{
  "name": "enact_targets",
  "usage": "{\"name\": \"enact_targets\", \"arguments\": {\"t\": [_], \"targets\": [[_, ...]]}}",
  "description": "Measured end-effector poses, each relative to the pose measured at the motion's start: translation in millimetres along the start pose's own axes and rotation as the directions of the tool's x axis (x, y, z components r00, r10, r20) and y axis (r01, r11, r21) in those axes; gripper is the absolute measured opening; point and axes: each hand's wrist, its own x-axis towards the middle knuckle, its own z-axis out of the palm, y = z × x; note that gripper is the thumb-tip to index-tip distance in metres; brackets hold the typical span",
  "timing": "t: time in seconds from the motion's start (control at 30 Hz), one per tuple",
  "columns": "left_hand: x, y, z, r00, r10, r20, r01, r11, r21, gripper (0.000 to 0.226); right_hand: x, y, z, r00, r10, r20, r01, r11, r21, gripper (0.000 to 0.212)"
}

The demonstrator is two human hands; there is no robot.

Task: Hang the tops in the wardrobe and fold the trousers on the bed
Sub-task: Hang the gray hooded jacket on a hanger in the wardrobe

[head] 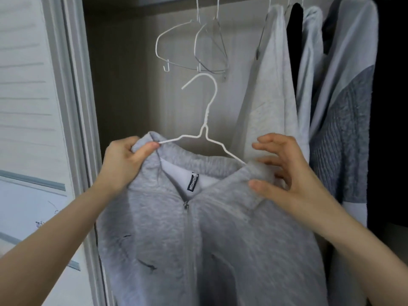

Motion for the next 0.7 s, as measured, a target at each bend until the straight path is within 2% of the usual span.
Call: {"name": "enact_targets", "arguments": {"t": [0.1, 0.17, 0.23, 0.3, 0.4, 0.47, 0.57, 0.7], "targets": [[1, -4, -3, 0.999, -0.021, -0.033, 0.02, 1.0, -0.008, 0.046, 8, 3, -8, 0.976, 0.206, 0.066, -0.19, 0.962, -0.194, 0.042], [2, -8, -5, 0.999, -0.028, -0.046, 0.028, 1.0, -0.005, 0.044, 9, 4, -5, 0.977, 0.195, 0.089, -0.164, 0.948, -0.274, 0.049], [4, -11, -7, 0.999, -0.012, -0.041, 0.013, 0.999, 0.031, 0.042, 7, -1, 1, 0.989, 0.13, 0.071, -0.118, 0.981, -0.156, 0.045], [6, -10, -8, 0.999, 0.034, -0.006, -0.033, 0.995, 0.092, 0.041, 3, -14, 3, 0.982, 0.151, 0.11, -0.162, 0.982, 0.098, 0.042], [17, -2, -3, 0.996, 0.073, 0.048, -0.078, 0.99, 0.12, 0.037, 4, -41, -3, 0.95, 0.222, 0.219, -0.298, 0.855, 0.425, 0.026], [31, 1, 8, 0.991, 0.076, 0.11, -0.093, 0.983, 0.158, 0.039, 12, -59, -9, 0.949, 0.25, 0.195, -0.316, 0.766, 0.56, 0.023], [55, 9, 30, 0.972, -0.005, 0.236, -0.028, 0.99, 0.137, 0.049, 27, -83, -15, 0.952, 0.29, 0.098, -0.281, 0.699, 0.658, 0.018], [82, 40, 61, 0.919, -0.131, 0.371, 0.147, 0.989, -0.014, 0.053, 44, -108, -19, 0.949, 0.313, 0.028, -0.255, 0.717, 0.649, 0.023]]}}
